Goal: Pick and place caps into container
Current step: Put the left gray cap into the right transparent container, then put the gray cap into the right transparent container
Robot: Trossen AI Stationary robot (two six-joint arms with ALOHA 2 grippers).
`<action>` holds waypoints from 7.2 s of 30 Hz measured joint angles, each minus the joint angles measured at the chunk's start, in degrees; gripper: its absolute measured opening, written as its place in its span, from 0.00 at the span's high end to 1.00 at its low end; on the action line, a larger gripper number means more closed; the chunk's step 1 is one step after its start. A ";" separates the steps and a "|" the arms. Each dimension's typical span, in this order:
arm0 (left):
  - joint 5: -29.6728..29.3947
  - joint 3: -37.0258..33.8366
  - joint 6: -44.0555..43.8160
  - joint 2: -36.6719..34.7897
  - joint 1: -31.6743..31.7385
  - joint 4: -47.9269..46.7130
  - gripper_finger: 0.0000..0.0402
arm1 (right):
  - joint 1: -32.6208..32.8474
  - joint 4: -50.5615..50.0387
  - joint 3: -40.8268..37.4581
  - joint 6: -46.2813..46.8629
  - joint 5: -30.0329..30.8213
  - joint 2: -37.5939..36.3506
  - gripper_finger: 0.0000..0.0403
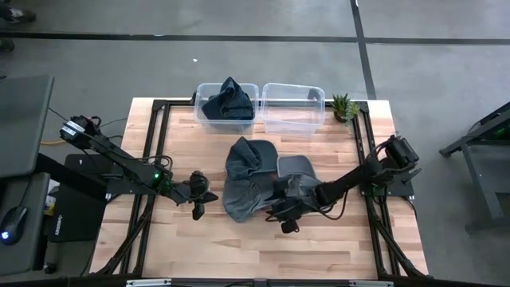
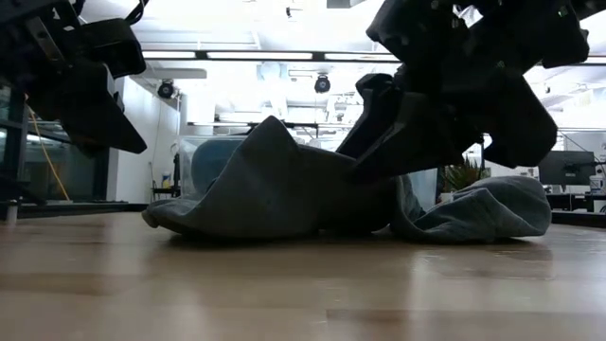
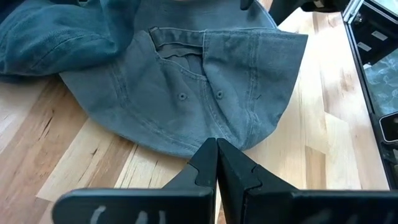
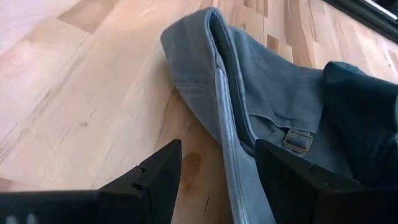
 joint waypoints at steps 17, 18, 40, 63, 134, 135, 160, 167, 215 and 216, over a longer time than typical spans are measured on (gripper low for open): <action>0.85 0.00 -0.39 0.00 0.00 0.10 1.00 | -1.63 -1.03 -0.11 1.23 -0.91 0.02 0.87; 0.85 0.00 -0.45 0.00 0.00 0.13 1.00 | -1.61 -1.02 -0.11 1.76 -1.15 0.02 0.93; 3.63 0.00 -0.52 -0.02 0.00 1.04 1.00 | 2.72 -3.01 -0.24 6.56 1.06 -12.24 0.99; 2.30 0.00 -0.46 -0.02 0.00 1.57 1.00 | -3.75 -1.04 -0.15 -18.60 38.18 -28.72 0.99; 2.36 0.00 -1.51 -0.02 0.01 1.50 1.00 | -43.22 -25.15 -0.13 -22.83 4.57 -28.50 0.76; 2.36 0.00 -1.51 -0.02 0.01 1.52 1.00 | -43.01 -25.61 -0.13 -22.83 6.38 -28.50 0.76; 2.51 0.00 -1.51 -0.02 0.02 1.46 1.00 | -30.75 -51.18 -0.13 37.19 -7.06 -46.08 0.76; 2.49 0.00 -1.49 -0.02 0.02 1.46 1.00 | -30.35 -61.53 -0.13 47.26 -11.01 -43.13 0.75; 2.55 0.00 0.02 -0.02 0.02 1.22 1.00 | -36.94 -51.98 -8.95 54.25 -24.45 -24.04 0.38; 2.54 0.00 0.02 -0.02 0.02 1.20 1.00 | -37.28 -50.42 -9.80 54.26 -25.38 -24.04 0.38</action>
